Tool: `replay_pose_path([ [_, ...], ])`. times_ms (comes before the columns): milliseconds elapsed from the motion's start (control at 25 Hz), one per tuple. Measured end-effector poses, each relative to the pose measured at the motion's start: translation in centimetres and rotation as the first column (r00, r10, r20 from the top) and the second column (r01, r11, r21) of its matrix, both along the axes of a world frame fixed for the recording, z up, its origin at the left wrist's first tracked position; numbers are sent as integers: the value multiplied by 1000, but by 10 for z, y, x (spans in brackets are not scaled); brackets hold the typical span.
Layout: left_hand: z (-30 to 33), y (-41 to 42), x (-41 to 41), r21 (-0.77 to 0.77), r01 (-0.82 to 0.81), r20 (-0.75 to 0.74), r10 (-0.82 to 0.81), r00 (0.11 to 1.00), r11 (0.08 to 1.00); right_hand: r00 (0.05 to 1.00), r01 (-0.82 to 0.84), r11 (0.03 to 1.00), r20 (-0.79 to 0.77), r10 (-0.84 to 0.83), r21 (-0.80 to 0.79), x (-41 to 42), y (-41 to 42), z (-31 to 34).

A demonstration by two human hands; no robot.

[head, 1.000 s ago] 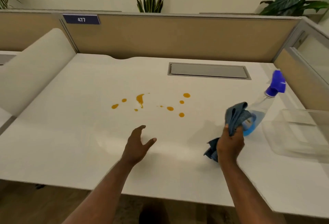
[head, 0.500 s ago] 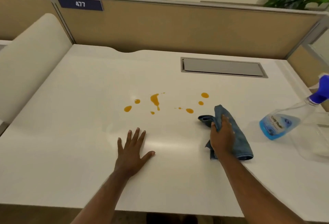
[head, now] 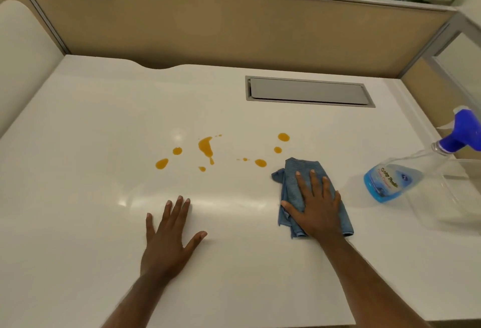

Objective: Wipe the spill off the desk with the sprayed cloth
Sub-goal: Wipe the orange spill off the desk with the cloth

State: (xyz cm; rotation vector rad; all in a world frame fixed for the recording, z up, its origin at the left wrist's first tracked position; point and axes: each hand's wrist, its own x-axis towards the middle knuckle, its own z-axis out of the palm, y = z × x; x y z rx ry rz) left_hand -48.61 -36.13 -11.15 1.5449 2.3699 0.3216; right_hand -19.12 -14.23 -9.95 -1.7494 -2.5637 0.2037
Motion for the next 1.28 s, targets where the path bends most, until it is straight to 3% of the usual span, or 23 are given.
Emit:
replay_pose_path([
  [240,6,0,2,-30,9,-9,-9,1000,1000,936,344,939,-74,-345,-24,-30,25,6],
  [360,7,0,2,-27,8,-10,-8,1000,1000,842,497,867,-221,-492,-39,-45,46,14],
  [480,7,0,2,-7,7,-6,-7,1000,1000,762,562,827,-394,-514,10,-48,50,11],
  [600,6,0,3,6,11,-6,-11,1000,1000,775,526,850,-427,-466,29,-44,40,4],
  [680,6,1,3,6,15,-8,-15,1000,1000,847,426,904,-366,-386,32,-47,31,2],
  [800,7,2,3,2,18,-10,-18,1000,1000,985,95,993,-151,-84,65,-68,13,-1],
  [920,7,2,3,-4,18,-4,-18,1000,1000,989,-145,989,-15,146,19,-80,5,-9],
  [1040,8,3,3,-8,10,-3,-10,1000,1000,994,-106,994,-35,106,13,-78,16,-12],
  [1280,10,3,4,-8,15,-14,-15,1000,1000,966,230,971,-102,-236,-71,-72,78,-7],
])
